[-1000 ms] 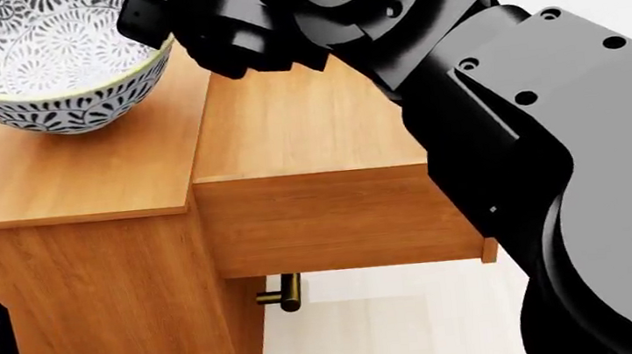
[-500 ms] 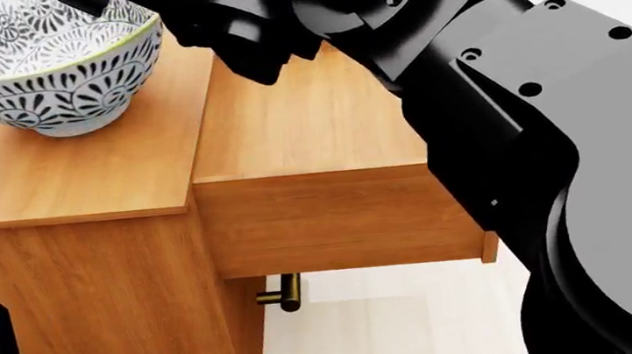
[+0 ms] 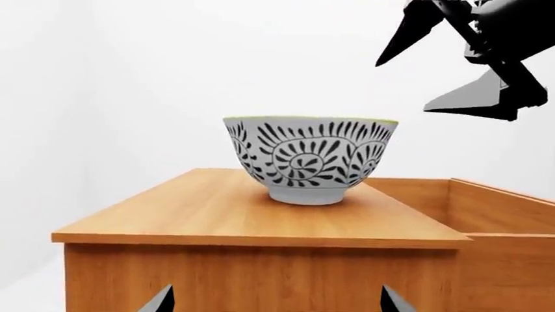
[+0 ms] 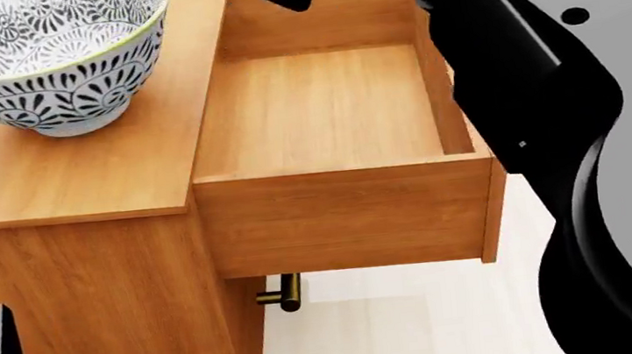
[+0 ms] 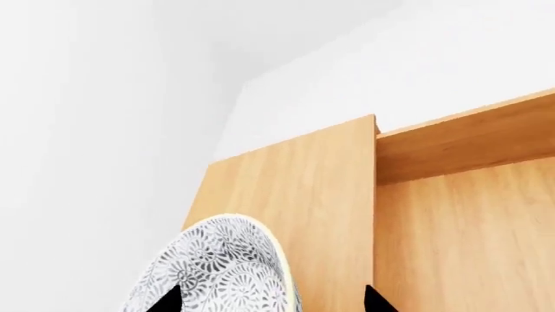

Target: Put the bowl on top of the cabinet.

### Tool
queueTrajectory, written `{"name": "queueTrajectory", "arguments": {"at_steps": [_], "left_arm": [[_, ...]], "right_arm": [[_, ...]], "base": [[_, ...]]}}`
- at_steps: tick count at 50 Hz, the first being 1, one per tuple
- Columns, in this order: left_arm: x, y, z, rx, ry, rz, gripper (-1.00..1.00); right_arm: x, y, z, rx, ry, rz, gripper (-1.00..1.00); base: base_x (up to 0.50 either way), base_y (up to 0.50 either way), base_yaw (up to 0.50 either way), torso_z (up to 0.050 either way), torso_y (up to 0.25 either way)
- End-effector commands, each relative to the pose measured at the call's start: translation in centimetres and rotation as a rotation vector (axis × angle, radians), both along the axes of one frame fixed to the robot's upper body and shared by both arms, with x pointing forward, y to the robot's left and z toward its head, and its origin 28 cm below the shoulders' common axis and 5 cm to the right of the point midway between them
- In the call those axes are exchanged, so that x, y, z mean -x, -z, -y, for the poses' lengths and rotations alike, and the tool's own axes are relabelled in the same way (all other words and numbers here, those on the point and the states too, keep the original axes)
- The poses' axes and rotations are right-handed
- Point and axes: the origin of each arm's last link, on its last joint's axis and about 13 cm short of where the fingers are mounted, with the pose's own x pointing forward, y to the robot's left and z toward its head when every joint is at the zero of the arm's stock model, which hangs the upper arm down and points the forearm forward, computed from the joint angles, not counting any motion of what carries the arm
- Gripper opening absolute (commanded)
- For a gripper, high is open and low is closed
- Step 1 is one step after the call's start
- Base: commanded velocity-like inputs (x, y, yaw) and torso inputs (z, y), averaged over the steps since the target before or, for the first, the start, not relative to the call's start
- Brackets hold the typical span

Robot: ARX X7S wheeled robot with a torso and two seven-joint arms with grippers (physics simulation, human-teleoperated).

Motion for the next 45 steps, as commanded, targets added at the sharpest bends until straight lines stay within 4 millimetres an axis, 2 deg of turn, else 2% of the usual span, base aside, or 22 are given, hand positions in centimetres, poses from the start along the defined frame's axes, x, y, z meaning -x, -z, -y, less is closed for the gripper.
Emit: {"name": "queueTrajectory", "arguments": {"at_steps": [1,9,13,14,17,24,28,37,45], "left_arm": [[0.1,-0.7,-0.3,-0.008,-0.021,0.033,1.00],[0.2,-0.7,-0.1,-0.012,-0.013,0.035,1.00],[0.2,-0.7,0.1,-0.019,-0.007,0.035,1.00],[0.2,-0.7,0.1,-0.021,-0.005,0.035,1.00],[0.2,-0.7,0.2,-0.024,-0.003,0.037,1.00],[0.3,-0.7,0.2,-0.024,-0.004,0.037,1.00],[0.3,-0.6,0.4,-0.027,0.000,0.035,1.00],[0.4,-0.7,0.5,-0.028,0.004,0.036,1.00],[0.3,-0.6,0.3,-0.029,-0.006,0.036,1.00]], "right_arm": [[0.9,-4.2,1.8,0.007,0.013,0.152,1.00],[1.2,-6.1,5.3,0.035,0.077,0.250,1.00],[1.0,-6.2,6.2,0.055,0.086,0.291,1.00],[0.6,-6.4,6.5,0.074,0.112,0.363,1.00],[-0.1,-6.0,7.0,0.110,0.135,0.428,1.00],[1.1,-3.3,8.3,0.214,0.225,0.545,1.00],[1.9,-2.6,8.9,0.288,0.284,0.615,1.00],[4.5,-0.4,10.0,0.448,0.431,0.804,1.00],[8.0,3.4,11.4,0.551,0.535,0.906,1.00]], "base": [[0.00,0.00,0.00,0.000,0.000],[0.00,0.00,0.00,0.000,0.000],[0.00,0.00,0.00,0.000,0.000],[0.00,0.00,0.00,0.000,0.000],[0.00,0.00,0.00,0.000,0.000],[0.00,0.00,0.00,0.000,0.000],[0.00,0.00,0.00,0.000,0.000],[0.00,0.00,0.00,0.000,0.000],[0.00,0.00,0.00,0.000,0.000]]}}
